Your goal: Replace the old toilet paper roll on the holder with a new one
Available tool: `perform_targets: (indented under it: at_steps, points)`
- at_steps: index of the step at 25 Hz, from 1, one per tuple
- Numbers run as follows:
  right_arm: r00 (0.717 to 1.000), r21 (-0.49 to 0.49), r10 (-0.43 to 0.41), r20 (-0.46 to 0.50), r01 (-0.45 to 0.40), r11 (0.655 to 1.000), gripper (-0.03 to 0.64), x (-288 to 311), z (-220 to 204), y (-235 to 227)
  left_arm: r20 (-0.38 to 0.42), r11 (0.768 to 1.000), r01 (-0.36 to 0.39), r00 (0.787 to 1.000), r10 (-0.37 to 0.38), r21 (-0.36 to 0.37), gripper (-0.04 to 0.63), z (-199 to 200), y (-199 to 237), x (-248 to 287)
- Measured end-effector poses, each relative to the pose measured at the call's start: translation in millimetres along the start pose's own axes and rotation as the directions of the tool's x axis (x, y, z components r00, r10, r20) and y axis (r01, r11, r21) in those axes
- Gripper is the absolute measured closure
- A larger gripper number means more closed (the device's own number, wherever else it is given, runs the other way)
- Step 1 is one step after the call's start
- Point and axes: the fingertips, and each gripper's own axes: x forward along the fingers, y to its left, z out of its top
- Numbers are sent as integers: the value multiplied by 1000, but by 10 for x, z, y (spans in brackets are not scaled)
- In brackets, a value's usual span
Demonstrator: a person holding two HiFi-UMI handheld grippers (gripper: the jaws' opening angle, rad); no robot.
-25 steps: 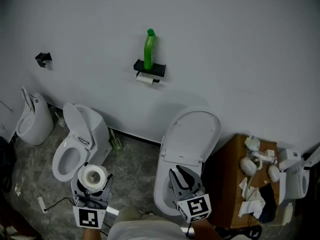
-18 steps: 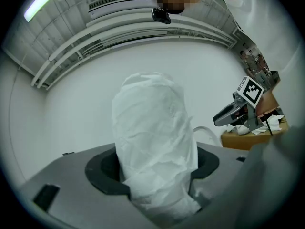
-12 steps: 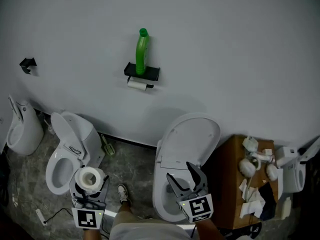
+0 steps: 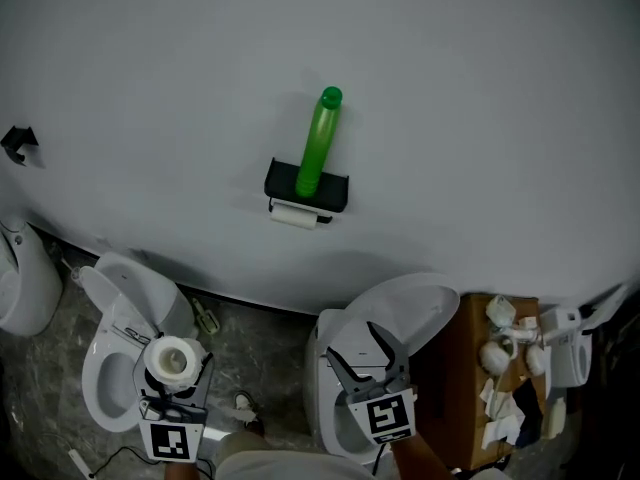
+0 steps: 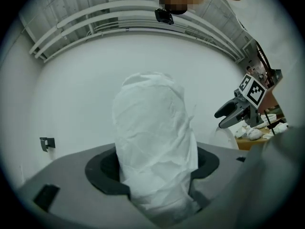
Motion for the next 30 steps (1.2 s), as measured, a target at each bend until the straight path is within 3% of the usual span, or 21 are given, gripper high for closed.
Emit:
perform_targets:
  at_steps: [7, 12, 20, 30]
  points:
    - [998, -148, -18, -60, 9, 989, 322, 1071, 425, 48, -3, 999, 2, 1000, -2, -48, 258, -212, 855, 502]
    - [992, -245, -44, -116, 14, 969, 322, 1601, 448, 32, 18, 997, 46, 999, -45, -64, 258, -248, 1125, 846]
    - [983, -364, -111, -145, 51, 930, 321, 2112, 390, -255, 37, 991, 116, 993, -114, -60, 258, -163, 989, 1256]
    - [972, -506, -153, -180, 42, 861, 319, 2564, 203, -490, 59, 994, 107, 993, -105, -29, 258, 152, 789, 1380]
